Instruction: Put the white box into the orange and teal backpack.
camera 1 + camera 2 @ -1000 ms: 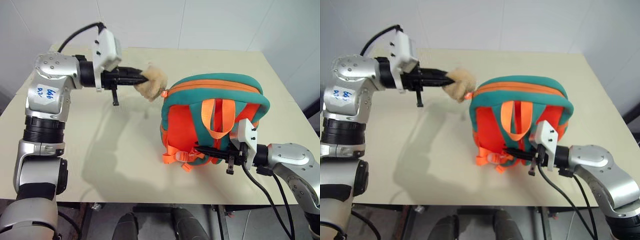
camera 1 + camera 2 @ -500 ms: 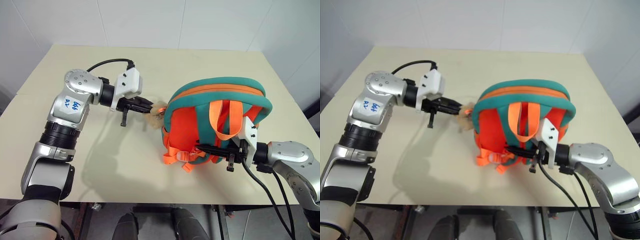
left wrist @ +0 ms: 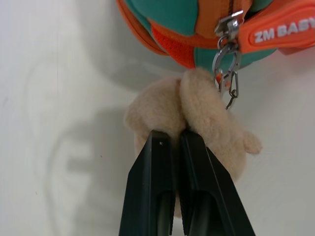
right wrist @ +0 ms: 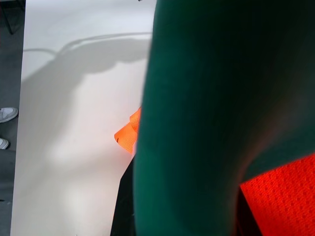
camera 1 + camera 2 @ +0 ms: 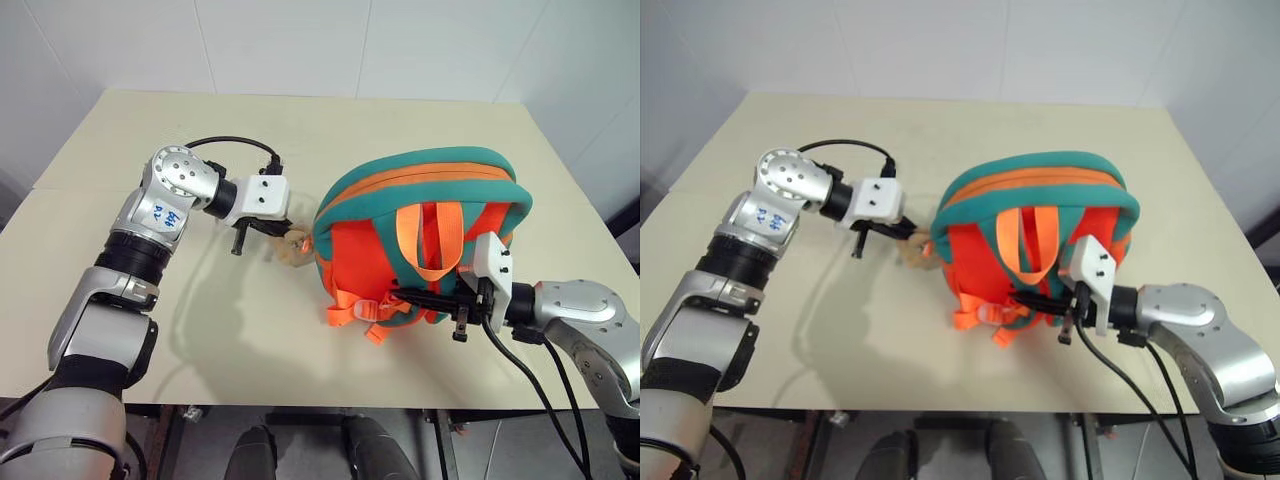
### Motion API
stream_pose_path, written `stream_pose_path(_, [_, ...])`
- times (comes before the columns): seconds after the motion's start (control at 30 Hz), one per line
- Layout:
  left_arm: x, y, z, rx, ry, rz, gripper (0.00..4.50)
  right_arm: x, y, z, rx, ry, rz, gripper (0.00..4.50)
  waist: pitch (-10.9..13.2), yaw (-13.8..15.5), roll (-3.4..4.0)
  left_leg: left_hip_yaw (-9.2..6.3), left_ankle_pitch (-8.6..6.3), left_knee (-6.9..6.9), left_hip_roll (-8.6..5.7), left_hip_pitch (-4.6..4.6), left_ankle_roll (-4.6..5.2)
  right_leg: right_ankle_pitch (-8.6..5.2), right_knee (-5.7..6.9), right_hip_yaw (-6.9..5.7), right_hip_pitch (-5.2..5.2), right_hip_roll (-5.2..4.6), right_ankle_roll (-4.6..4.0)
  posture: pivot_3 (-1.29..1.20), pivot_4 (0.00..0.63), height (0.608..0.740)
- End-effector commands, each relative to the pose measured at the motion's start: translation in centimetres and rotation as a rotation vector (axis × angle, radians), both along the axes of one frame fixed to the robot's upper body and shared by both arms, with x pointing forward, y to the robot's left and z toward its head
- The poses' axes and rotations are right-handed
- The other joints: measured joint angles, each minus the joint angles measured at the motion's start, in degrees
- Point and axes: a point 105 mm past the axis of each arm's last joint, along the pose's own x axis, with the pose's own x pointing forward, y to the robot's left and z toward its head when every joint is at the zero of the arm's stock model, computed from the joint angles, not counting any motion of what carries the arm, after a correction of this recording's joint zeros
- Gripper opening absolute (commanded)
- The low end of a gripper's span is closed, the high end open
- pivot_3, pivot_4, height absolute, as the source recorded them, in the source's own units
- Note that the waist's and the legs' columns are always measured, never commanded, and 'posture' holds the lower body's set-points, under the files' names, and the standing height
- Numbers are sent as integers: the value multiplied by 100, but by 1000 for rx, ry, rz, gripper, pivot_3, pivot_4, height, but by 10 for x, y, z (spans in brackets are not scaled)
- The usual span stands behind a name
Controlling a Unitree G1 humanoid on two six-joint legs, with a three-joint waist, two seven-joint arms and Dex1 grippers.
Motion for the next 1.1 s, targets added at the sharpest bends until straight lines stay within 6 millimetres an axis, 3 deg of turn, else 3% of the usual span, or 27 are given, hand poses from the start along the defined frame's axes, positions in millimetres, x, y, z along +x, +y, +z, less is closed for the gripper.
stream_pose_path(0.03, [1,-13,19,-136,-3,-15,0,0,2,7,6,-37,13,128,0,8,0,0,0,0,0,0,0,0,0,0,0,0,0,0,150,740])
stream_pose_path(0.13, [-2,-20,36,-243,21,-19,0,-1,1,8,5,-39,12,128,0,5,0,-1,0,2,0,-6,0,1,0,-1,-2,0,1,0,150,740])
stream_pose_path(0.6, [-25,7,68,-454,208,134,4451,-9,-6,2,-29,4,-12,128,0,4,0,-1,-1,-7,1,-2,2,-2,5,-1,-6,0,0,0,150,740])
stream_pose_path(0.7, [-28,12,73,-483,219,149,4483,-13,-7,0,-44,37,3,128,0,10,0,-1,-1,-2,1,-4,1,-2,5,-1,-5,0,0,0,150,740])
stream_pose_path(1.1, [-25,52,86,-611,204,260,4500,-22,-36,20,-138,12,-70,4219,0,17,0,-2,-1,-4,1,-4,2,-2,2,-2,-5,-1,-1,0,150,740])
